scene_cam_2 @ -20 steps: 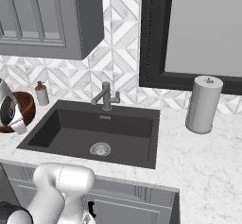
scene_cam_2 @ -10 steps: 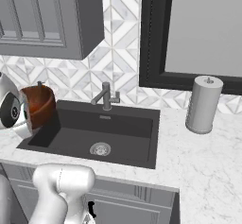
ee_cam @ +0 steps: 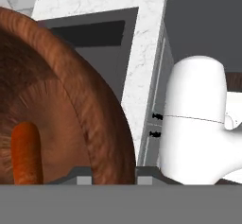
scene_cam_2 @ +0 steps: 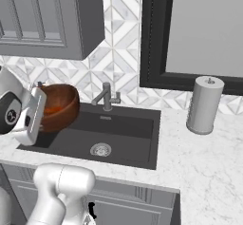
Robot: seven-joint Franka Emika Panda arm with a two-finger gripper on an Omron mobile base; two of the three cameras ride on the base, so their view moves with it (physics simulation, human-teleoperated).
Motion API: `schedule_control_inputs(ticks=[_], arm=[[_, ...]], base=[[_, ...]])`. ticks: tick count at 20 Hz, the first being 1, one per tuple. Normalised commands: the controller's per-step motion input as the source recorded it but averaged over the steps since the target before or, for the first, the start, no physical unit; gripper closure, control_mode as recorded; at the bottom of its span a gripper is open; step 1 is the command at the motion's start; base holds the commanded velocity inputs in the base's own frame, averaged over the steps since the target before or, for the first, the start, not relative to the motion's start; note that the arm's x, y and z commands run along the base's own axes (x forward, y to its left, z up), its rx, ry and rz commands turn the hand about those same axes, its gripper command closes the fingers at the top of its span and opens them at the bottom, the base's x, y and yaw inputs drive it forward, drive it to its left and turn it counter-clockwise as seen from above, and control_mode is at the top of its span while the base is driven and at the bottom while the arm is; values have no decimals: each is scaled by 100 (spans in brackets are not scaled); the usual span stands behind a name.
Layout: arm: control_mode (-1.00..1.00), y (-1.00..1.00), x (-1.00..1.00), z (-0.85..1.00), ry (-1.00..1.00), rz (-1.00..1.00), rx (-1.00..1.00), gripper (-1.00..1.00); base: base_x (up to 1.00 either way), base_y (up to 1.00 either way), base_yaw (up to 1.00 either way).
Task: Pick the carrot from the sink and place it in the bowl. Then pick the bowl and place it in the microwave. Then close the microwave door and press the start button.
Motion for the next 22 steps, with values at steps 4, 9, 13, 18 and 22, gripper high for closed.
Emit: schedule_control_inputs(ticks=[4,9,13,18,22], arm=[[-100,-26,-2,4,7,-19,4,100],[-100,0,-2,-1,0,0,0,100],[100,0,0,0,0,0,0,100],[100,0,0,0,0,0,0,100],[100,0,0,0,0,0,0,100]], base=[[0,0,0],[0,0,0],[-67,5,-18],[-87,22,-60],[-63,20,-80]])
